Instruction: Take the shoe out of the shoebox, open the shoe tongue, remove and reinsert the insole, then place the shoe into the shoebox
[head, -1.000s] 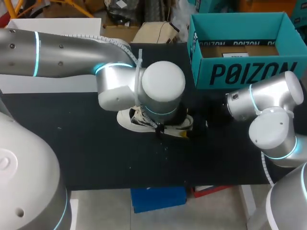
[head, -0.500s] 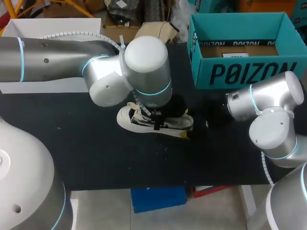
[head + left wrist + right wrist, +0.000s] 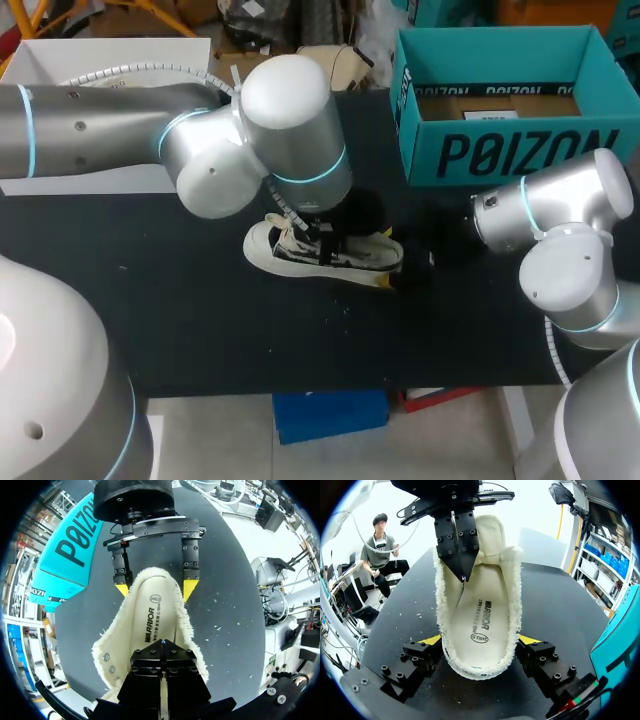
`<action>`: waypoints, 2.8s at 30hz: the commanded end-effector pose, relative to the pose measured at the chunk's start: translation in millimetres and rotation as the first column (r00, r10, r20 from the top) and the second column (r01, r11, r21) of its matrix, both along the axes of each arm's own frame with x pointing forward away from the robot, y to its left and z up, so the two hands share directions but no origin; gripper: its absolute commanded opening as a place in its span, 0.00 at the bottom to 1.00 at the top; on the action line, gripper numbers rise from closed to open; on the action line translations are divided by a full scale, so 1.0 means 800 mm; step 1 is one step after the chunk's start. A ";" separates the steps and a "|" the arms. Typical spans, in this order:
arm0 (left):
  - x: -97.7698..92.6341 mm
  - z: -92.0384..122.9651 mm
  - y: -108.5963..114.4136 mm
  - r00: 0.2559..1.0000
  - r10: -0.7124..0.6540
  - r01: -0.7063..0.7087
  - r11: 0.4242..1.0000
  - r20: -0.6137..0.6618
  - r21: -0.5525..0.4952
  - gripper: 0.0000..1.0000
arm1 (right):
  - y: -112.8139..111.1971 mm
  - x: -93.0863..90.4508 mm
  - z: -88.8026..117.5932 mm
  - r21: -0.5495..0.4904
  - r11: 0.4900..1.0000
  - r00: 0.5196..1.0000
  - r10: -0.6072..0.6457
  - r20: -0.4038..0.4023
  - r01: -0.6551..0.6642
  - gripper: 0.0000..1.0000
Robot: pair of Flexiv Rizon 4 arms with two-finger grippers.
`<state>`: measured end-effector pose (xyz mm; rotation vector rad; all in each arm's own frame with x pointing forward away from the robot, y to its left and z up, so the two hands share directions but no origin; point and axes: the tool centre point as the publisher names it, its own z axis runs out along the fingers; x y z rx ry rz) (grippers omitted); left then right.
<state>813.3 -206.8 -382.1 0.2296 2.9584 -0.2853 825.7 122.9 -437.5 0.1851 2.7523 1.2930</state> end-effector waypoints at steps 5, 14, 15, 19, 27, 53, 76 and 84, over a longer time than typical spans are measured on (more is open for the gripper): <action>0.019 0.007 0.005 0.978 -0.019 0.040 0.995 -0.206 0.096 0.00 | 0.002 0.000 -0.006 -0.003 1.000 1.000 -0.001 -0.002 0.001 0.00; 0.026 0.006 0.005 0.937 -0.035 0.085 0.988 -0.348 0.131 0.00 | 0.002 0.000 -0.006 -0.003 1.000 1.000 -0.001 -0.002 0.001 0.00; 0.026 0.005 0.005 0.935 -0.032 0.086 0.987 -0.354 0.139 0.00 | 0.002 0.000 -0.006 -0.003 1.000 1.000 -0.001 -0.002 0.001 0.00; 0.026 0.003 0.003 0.928 -0.038 0.097 0.985 -0.371 0.142 0.00 | 0.002 0.000 -0.006 -0.003 1.000 1.000 -0.001 -0.002 0.001 0.00; 0.025 0.020 0.008 0.932 -0.018 0.075 0.987 -0.362 0.145 0.00 | 0.002 0.000 -0.006 -0.003 1.000 1.000 -0.001 -0.002 0.001 0.00; 0.027 0.018 0.012 0.889 -0.040 0.115 0.984 -0.457 0.138 0.00 | 0.002 0.000 -0.006 -0.003 1.000 1.000 -0.001 -0.002 0.001 0.00; 0.004 0.001 0.018 0.878 -0.038 0.104 0.988 -0.477 0.113 0.00 | 0.002 0.000 -0.006 -0.003 1.000 1.000 -0.001 -0.002 0.001 0.00; -0.007 -0.023 0.020 0.858 -0.030 0.097 0.990 -0.513 0.104 0.00 | 0.002 0.000 -0.006 -0.003 1.000 1.000 -0.001 -0.002 0.001 0.00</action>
